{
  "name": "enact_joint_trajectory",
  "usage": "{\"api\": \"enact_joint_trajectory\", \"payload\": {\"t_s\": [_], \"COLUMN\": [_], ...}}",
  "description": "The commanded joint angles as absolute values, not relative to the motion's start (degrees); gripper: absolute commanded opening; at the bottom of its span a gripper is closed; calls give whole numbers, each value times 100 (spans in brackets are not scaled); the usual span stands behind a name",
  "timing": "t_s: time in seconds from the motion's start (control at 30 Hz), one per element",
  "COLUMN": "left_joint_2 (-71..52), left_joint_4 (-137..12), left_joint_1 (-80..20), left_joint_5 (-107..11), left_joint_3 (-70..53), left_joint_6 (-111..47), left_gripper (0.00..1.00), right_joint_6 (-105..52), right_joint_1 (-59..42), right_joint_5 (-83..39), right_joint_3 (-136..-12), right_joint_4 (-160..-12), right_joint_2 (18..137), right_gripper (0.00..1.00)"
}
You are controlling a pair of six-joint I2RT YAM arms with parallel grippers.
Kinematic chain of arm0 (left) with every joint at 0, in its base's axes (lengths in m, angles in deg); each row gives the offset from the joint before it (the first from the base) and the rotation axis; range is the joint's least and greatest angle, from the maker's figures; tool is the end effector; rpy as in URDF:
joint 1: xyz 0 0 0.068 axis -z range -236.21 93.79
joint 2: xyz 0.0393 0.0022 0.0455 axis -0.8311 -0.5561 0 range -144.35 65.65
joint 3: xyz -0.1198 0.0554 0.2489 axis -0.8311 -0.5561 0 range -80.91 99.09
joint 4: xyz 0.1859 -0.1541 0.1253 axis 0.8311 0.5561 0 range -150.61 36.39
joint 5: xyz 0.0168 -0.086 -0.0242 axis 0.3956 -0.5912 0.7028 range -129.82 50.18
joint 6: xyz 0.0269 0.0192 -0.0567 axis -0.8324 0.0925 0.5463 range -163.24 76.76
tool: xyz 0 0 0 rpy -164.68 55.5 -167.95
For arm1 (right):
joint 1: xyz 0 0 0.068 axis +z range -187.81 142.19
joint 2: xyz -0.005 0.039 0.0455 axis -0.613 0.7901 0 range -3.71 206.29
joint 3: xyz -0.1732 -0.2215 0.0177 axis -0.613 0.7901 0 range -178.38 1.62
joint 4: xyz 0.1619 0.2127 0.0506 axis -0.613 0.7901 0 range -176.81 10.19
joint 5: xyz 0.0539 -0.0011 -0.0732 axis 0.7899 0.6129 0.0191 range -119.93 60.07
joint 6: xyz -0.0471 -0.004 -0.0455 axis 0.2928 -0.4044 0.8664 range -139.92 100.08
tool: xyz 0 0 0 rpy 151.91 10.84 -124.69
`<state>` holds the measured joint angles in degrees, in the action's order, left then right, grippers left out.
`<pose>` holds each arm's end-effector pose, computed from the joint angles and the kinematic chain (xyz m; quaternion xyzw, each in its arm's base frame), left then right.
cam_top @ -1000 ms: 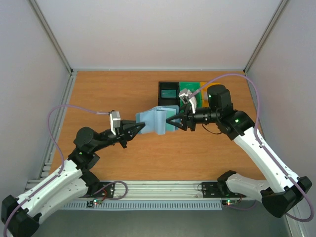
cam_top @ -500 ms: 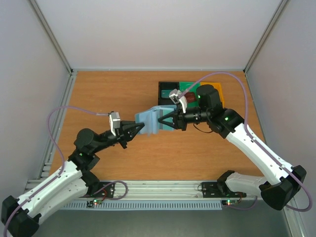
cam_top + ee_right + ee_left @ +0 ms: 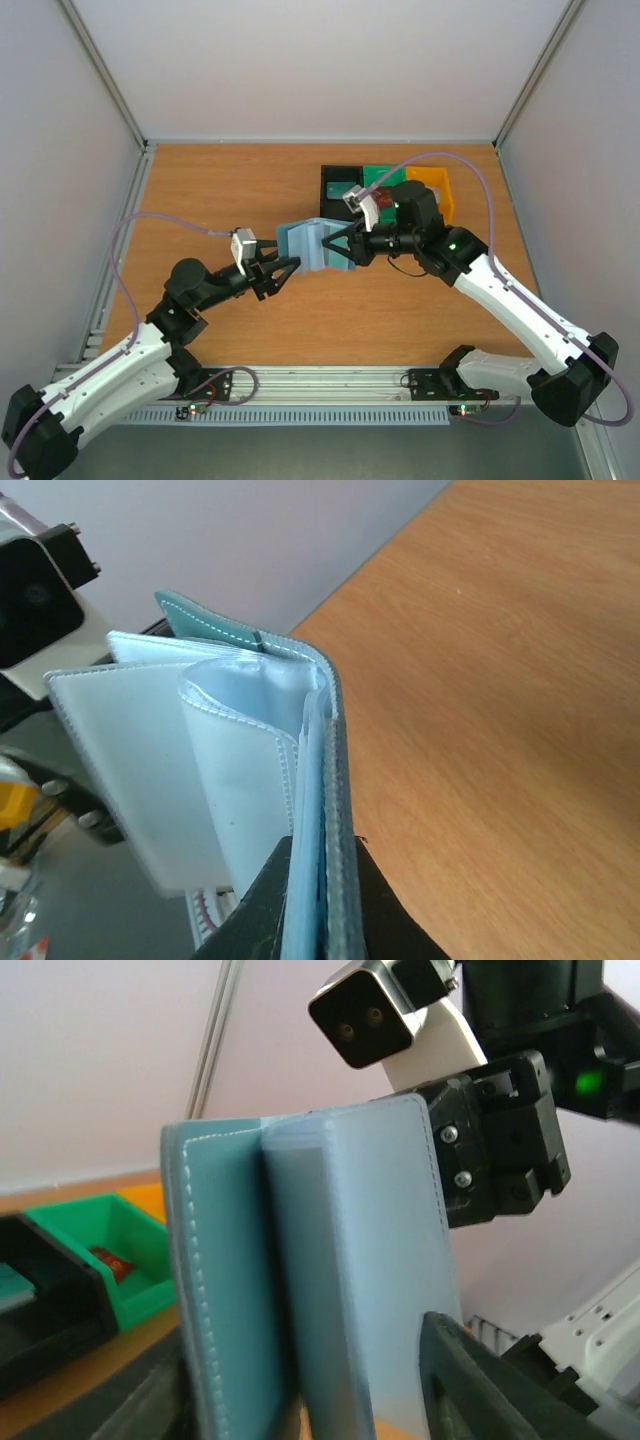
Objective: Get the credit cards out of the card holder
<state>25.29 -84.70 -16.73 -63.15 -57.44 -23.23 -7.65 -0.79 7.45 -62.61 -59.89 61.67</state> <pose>0.1375 -0.1397 0.2885 0.2589 0.6126 -0.4806 0.5715 0.1928 0.1845 0.3626 -0.4886 0.6695 0.3728 0.4172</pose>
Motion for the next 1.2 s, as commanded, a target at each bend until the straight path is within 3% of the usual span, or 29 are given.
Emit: {"api": "enact_joint_trajectory", "payload": {"t_s": [0.0, 0.17, 0.6, 0.73, 0.83, 1.0, 1.1, 1.17], "left_joint_2": [2465, 2450, 2217, 2207, 2184, 2241, 2330, 2353], "left_joint_4": [-8479, -8396, -8688, -8725, -8752, -8729, -8680, -8724], "left_joint_1": [-1631, -1631, -1606, -1605, -1596, -1596, -1605, -1605], "left_joint_5": [-6068, -6008, -6048, -6032, -6151, -6135, -6111, -6228], "left_joint_3": [-5788, -5842, -5923, -5938, -5924, -5902, -5938, -5966], "left_joint_6": [-2492, -2580, -2652, -2646, -2658, -2721, -2652, -2517], "left_gripper": [64, 77, 84, 82, 65, 2, 0, 0], "right_joint_6": [-1096, -1182, -922, -786, -694, -389, -309, -141], "right_joint_1": [200, 464, 887, 1027, 1088, 1049, 754, 640], "right_joint_5": [-8, -287, -576, -495, -329, -75, 148, 427], "right_joint_3": [-6491, -6693, -6983, -7073, -7133, -7080, -6988, -6918], "right_joint_4": [-5932, -5963, -5732, -5650, -5586, -5472, -5229, -5024], "right_joint_2": [6341, 6480, 6610, 6726, 6788, 6546, 6326, 6226], "right_gripper": [1, 1, 1, 1, 1, 1, 8, 23]}}
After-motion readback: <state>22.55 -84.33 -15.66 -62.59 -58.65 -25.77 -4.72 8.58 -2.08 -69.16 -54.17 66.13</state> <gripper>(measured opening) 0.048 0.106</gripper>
